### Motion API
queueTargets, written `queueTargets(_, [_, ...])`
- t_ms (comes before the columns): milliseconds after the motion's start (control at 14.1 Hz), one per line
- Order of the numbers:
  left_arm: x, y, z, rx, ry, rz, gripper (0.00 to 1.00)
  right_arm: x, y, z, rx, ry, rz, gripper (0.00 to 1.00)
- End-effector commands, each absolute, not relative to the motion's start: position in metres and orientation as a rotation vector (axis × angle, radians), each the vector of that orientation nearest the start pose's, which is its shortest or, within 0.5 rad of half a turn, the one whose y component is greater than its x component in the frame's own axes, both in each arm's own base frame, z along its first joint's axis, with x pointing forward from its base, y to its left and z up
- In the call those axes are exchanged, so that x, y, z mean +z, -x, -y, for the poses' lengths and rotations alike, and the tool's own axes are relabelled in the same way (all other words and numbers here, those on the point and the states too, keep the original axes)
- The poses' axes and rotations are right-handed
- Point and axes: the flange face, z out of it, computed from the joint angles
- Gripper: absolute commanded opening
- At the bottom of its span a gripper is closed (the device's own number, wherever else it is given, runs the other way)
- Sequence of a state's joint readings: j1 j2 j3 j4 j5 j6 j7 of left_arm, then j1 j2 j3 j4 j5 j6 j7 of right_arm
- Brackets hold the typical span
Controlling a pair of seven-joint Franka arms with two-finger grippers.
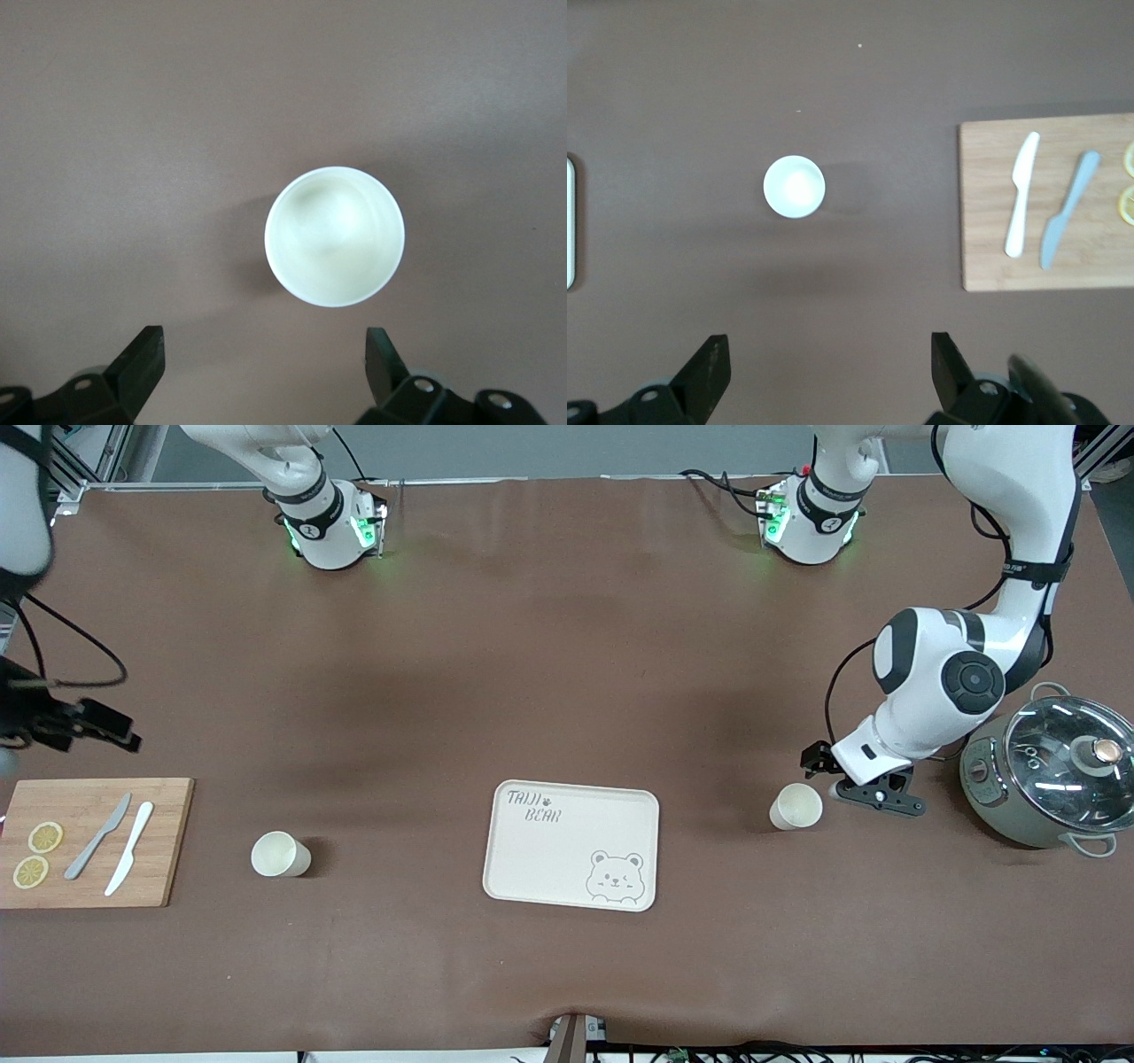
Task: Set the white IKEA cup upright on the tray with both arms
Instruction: 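Lower the left gripper around the cup while the right gripper reaches the other cup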
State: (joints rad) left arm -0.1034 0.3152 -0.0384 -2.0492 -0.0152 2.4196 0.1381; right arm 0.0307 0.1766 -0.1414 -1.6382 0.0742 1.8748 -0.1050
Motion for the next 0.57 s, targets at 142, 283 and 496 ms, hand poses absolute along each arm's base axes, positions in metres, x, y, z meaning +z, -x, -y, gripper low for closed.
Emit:
queueTargets(142, [0.273,-0.601,0.080,-0.141,3.115,-0.442,1.00,0.457,-0.655,0.046,-0.109,3.123,0.002,1.00])
queueTargets(283, [0.268,-0.607,0.083,-0.138,3.115,-0.448,1.00,0.434,-0.665,0.047,-0.121,3.129,0.000,1.00])
queueTargets(496, [0.261,-0.615,0.086,-0.138,3.117,-0.453,1.00,0.395,-0.677,0.046,-0.124,3.137,-0.003,1.00])
